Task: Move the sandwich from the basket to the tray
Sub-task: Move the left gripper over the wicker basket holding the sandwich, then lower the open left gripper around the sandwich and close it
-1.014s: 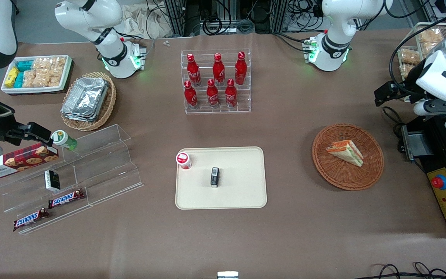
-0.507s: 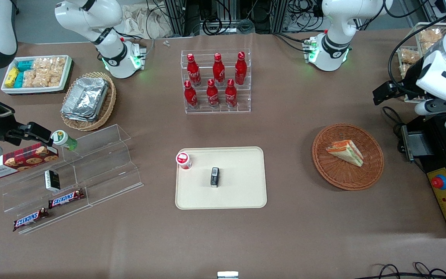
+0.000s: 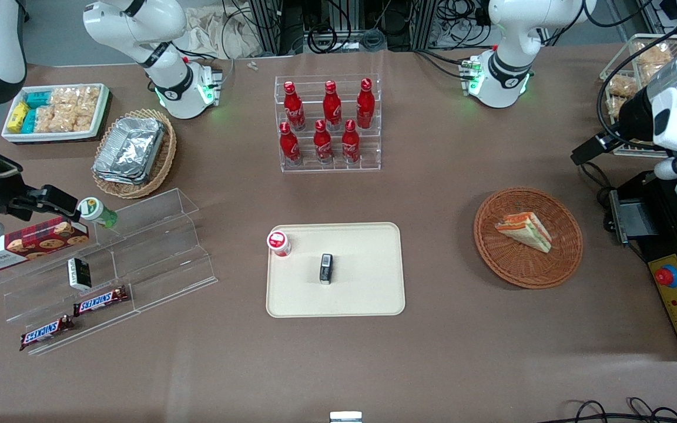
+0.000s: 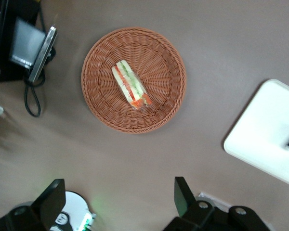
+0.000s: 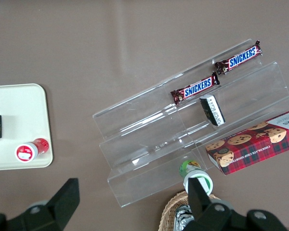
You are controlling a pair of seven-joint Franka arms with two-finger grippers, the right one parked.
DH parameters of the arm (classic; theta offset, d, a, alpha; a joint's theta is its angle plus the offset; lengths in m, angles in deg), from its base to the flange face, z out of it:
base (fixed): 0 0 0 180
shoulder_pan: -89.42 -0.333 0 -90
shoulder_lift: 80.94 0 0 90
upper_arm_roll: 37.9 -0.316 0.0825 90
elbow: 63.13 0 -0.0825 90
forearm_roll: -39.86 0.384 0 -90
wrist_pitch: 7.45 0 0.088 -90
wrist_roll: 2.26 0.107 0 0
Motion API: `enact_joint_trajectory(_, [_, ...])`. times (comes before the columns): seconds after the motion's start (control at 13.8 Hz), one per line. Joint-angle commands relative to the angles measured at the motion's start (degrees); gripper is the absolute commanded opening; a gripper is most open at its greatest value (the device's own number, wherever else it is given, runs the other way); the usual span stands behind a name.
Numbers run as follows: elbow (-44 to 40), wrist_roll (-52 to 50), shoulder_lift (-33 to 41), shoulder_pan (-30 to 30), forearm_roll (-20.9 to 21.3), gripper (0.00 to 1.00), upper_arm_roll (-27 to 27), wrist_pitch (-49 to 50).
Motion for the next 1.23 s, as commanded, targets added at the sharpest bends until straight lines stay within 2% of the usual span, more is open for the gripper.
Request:
enact_joint_trajectory(0.0, [3.8, -10.5, 0.2, -0.1, 0.0, 1.0, -1.0, -4.6])
enact_joint_trajectory(0.36, [12.1, -18.4, 0.5, -0.2, 0.8, 1.0, -2.9, -12.8])
enact_joint_trajectory(0.65, [17.4, -18.7, 0.0, -0.1, 0.8, 1.0, -4.7, -18.1])
enact_joint_trajectory(1.16, [29.4, -19.4, -1.7, -0.1, 1.7, 1.0, -4.8, -32.2])
